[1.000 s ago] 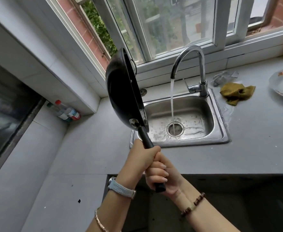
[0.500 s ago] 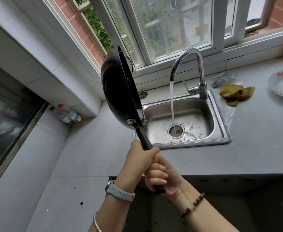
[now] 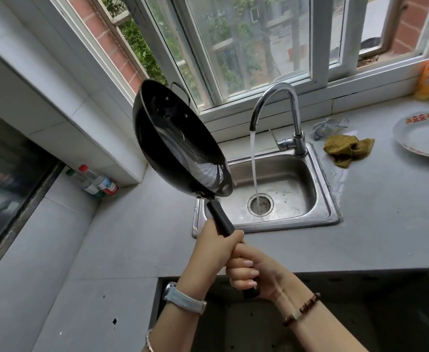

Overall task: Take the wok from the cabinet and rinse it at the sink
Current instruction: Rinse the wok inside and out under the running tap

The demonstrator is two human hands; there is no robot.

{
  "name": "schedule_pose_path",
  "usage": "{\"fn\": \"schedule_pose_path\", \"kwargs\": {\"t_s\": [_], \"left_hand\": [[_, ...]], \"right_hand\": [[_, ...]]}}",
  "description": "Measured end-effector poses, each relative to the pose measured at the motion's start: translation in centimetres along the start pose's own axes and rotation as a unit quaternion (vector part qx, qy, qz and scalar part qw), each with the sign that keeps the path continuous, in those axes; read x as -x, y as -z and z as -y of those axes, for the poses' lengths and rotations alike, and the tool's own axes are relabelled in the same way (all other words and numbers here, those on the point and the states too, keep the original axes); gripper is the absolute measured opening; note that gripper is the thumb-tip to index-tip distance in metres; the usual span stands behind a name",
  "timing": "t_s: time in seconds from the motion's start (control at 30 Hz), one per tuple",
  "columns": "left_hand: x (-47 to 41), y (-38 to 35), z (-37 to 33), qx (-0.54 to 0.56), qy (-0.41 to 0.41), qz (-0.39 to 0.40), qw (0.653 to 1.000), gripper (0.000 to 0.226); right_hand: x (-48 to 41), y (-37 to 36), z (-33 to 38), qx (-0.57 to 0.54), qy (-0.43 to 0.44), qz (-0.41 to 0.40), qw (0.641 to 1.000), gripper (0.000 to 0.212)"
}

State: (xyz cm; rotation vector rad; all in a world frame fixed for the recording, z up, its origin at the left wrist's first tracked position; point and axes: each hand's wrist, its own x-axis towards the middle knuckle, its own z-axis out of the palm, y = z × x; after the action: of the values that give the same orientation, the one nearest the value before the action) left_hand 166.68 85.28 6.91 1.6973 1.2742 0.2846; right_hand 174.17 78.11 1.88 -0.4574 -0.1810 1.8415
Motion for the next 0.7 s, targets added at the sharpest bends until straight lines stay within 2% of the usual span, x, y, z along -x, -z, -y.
{"fn": "schedule_pose_path", "kwargs": {"t_s": [0.07, 0.17, 0.23, 0.33, 0.43, 0.6, 0.7], "left_hand": [[-0.4, -0.5, 0.4, 0.012, -0.007, 0.01, 1.0, 0.023], [-1.3, -1.3, 1.2, 0.042, -0.008, 0.027, 0.999, 0.022], [-2.1, -1.9, 1.7, 0.053, -0.004, 0.039, 0.998, 0.025], [-3.6, -3.0, 2.2, 0.078, -0.003, 0.055, 0.995, 0.03], [-4.9, -4.4, 2.4, 0.102, -0.001, 0.08, 0.992, 0.049], [-7.4, -6.6, 3.7, 0.12, -0.008, 0.112, 0.986, 0.033], [-8.9, -7.7, 4.1, 0.144, -0.01, 0.131, 0.981, 0.031]], "right_hand": [[0.3, 0.1, 0.5, 0.055, 0.002, -0.021, 0.998, 0.049], [0.0, 0.7, 0.8, 0.092, -0.002, -0.038, 0.995, 0.021], [-0.3, 1.6, 1.0, 0.099, -0.004, -0.049, 0.994, 0.013], [-0.6, 3.0, 1.6, 0.121, -0.007, -0.07, 0.99, 0.023], [-0.7, 4.2, 2.6, 0.162, -0.003, -0.097, 0.982, 0.023], [-1.0, 6.4, 4.0, 0.214, -0.005, -0.143, 0.966, 0.01], [-1.5, 8.1, 4.6, 0.237, 0.005, -0.171, 0.956, 0.011]]}}
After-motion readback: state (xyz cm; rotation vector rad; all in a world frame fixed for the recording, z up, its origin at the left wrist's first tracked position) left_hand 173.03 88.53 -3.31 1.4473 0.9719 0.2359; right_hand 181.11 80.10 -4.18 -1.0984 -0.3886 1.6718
